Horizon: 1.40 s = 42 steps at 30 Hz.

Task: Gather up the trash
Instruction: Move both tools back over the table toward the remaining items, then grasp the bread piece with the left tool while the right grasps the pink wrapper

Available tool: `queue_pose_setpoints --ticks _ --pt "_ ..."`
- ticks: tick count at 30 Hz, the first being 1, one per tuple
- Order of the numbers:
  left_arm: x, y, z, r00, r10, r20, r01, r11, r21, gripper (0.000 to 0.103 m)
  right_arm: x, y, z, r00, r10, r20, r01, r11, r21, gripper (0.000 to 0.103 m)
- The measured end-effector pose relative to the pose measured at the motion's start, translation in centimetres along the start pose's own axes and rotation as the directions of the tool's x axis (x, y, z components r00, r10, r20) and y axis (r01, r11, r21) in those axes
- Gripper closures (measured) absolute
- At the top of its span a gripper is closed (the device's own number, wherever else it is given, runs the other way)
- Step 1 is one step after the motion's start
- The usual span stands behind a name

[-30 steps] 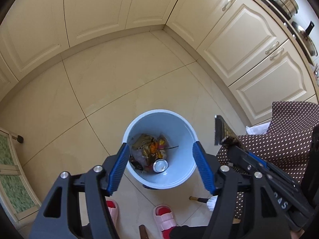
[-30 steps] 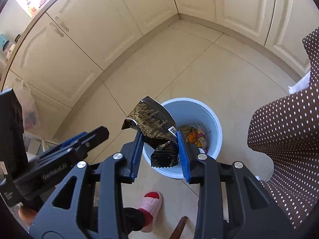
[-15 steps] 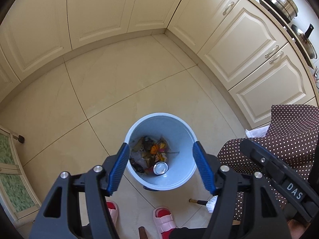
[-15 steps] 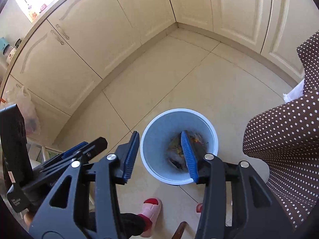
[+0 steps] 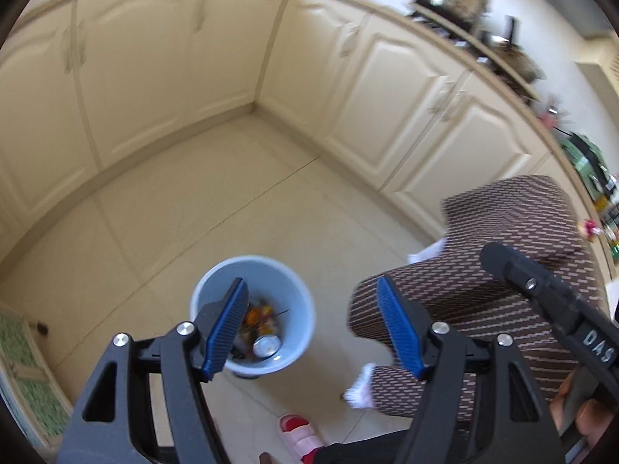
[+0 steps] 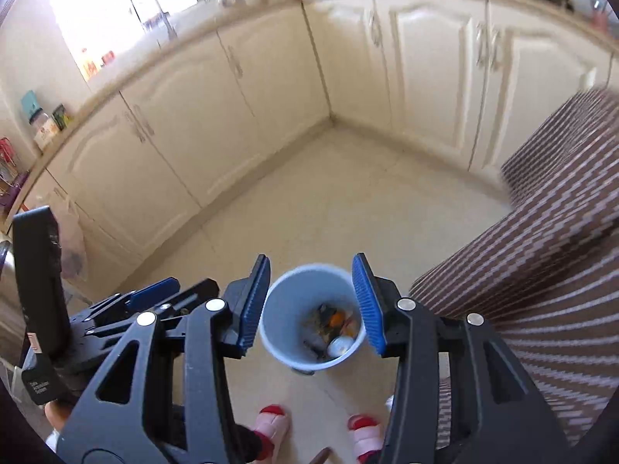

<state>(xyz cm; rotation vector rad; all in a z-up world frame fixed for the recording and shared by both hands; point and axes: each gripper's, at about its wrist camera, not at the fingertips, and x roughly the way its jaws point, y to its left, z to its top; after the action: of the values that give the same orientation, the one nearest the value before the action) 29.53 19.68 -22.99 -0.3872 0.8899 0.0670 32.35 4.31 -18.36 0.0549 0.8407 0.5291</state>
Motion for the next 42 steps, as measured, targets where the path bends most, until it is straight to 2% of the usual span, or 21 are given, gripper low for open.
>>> queue_pose_setpoints --ticks 5,7,10,14,18,22,26,33,36,38,39,40,42 --pt "-2.9 -8.4 0.9 0.997 -0.063 0.043 0.056 0.988 0.142 0.033 -8.3 -4.1 1.5 0.99 -0.058 0.128 0.059 0.998 -0.003 0.056" --pt "-3.8 -12.6 1.3 0.995 -0.08 0.052 0.066 0.973 0.221 0.033 -11.1 -6.2 1.8 0.983 -0.085 0.161 0.084 0.996 0.013 0.056" --pt "-4.8 -18.5 1.6 0.99 -0.124 0.06 0.099 0.943 0.316 0.033 -15.1 -9.7 1.8 0.97 -0.133 0.203 0.127 0.991 0.044 0.055" --pt "-5.1 -25.4 1.7 0.987 -0.149 0.065 0.109 0.901 0.421 0.033 -19.0 -14.5 1.8 0.95 -0.207 0.233 0.189 0.977 0.095 0.054" --pt "-3.5 -31.4 1.8 0.986 -0.167 0.013 0.138 0.857 0.497 0.032 -21.4 -19.4 1.5 0.933 -0.274 0.234 0.243 0.958 0.149 0.054" --pt "-0.6 -35.1 2.0 0.987 -0.152 -0.052 0.157 0.837 0.524 0.032 -22.1 -24.1 1.2 0.921 -0.323 0.217 0.277 0.936 0.218 0.053" --pt "2.5 -38.2 2.0 0.989 -0.122 -0.089 0.151 0.822 0.55 0.032 -21.8 -27.6 1.3 0.923 -0.338 0.184 0.288 0.924 0.25 0.053" --pt "7.5 -41.6 3.1 0.988 -0.067 -0.14 0.133 0.825 0.549 0.032 -20.4 -31.3 2.2 0.928 -0.347 0.137 0.302 0.913 0.273 0.05" --pt "8.8 -42.6 3.4 0.991 -0.042 -0.125 0.105 0.824 0.556 0.033 -19.8 -32.4 2.8 0.929 -0.347 0.126 0.3 0.909 0.289 0.049" --pt "9.1 -42.9 3.6 0.993 -0.033 -0.113 0.09 0.828 0.554 0.046 -19.3 -32.9 3.1 0.93 -0.348 0.121 0.301 0.906 0.298 0.047" --pt "9.1 -42.9 3.7 0.995 -0.029 -0.091 0.075 0.826 0.558 0.064 -19.1 -33.1 3.3 0.931 -0.347 0.117 0.299 0.904 0.305 0.045" --pt "9.2 -42.8 3.8 0.996 -0.035 -0.086 0.077 0.825 0.56 0.068 -18.8 -33.3 3.5 0.93 -0.351 0.114 0.301 0.901 0.312 0.043" --pt "9.1 -42.4 4.2 0.993 -0.064 -0.096 0.106 0.832 0.545 0.068 -18.3 -33.5 4.0 0.93 -0.35 0.113 0.299 0.899 0.321 0.043"
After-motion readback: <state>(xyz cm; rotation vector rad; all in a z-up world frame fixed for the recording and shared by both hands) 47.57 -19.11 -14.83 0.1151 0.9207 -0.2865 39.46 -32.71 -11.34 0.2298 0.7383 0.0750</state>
